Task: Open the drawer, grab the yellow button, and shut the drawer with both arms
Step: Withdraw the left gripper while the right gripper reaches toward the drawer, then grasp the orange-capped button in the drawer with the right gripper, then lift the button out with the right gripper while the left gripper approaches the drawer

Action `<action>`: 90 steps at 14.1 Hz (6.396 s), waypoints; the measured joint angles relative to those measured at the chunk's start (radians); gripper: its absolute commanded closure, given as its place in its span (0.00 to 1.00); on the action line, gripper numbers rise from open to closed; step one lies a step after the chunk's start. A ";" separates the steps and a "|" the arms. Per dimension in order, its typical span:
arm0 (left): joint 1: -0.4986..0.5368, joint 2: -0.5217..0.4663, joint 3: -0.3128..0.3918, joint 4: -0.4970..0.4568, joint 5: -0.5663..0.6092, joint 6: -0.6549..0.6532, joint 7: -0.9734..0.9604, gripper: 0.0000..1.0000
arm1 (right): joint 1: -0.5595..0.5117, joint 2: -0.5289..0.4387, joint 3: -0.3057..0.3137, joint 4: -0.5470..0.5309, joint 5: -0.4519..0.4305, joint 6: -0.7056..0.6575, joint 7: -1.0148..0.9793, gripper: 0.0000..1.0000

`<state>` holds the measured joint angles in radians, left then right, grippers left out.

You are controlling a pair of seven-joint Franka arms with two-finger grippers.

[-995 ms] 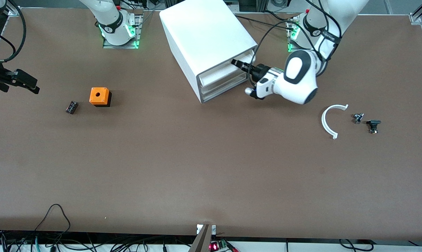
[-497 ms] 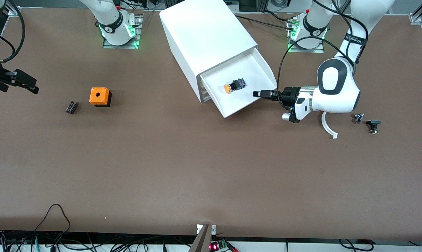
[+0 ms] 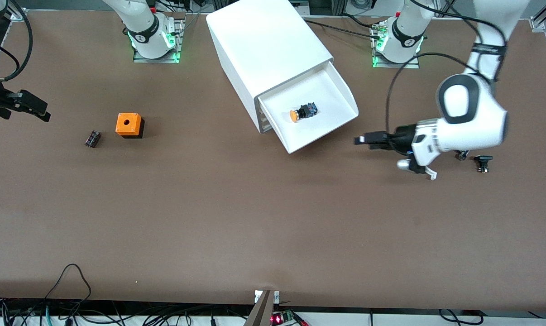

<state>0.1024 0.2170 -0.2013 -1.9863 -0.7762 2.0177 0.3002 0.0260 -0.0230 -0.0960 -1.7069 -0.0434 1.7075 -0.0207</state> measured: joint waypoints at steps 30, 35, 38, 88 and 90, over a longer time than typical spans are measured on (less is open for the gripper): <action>0.048 -0.177 0.071 0.370 0.858 -0.429 -0.297 0.00 | 0.701 0.638 0.195 0.637 0.162 0.135 -0.440 0.00; 0.048 -0.171 0.071 0.370 0.859 -0.429 -0.297 0.00 | 0.754 0.677 0.198 0.641 0.162 0.142 -0.650 0.00; 0.048 -0.168 0.071 0.370 0.859 -0.429 -0.297 0.00 | 0.769 0.706 0.198 0.641 0.161 0.124 -0.703 0.00; -0.140 0.076 -0.043 0.132 0.830 0.143 -0.849 0.00 | 0.113 0.513 0.154 0.265 0.009 0.118 -0.079 0.80; -0.197 0.077 -0.048 0.084 0.830 0.188 -0.984 0.00 | 0.053 0.512 0.154 0.172 0.002 0.166 -0.082 0.80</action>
<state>-0.0942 0.2939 -0.2493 -1.9028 0.0542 2.2057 -0.6835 0.0787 0.4886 0.0581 -1.5354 -0.0414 1.8730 -0.1028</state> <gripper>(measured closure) 0.000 0.573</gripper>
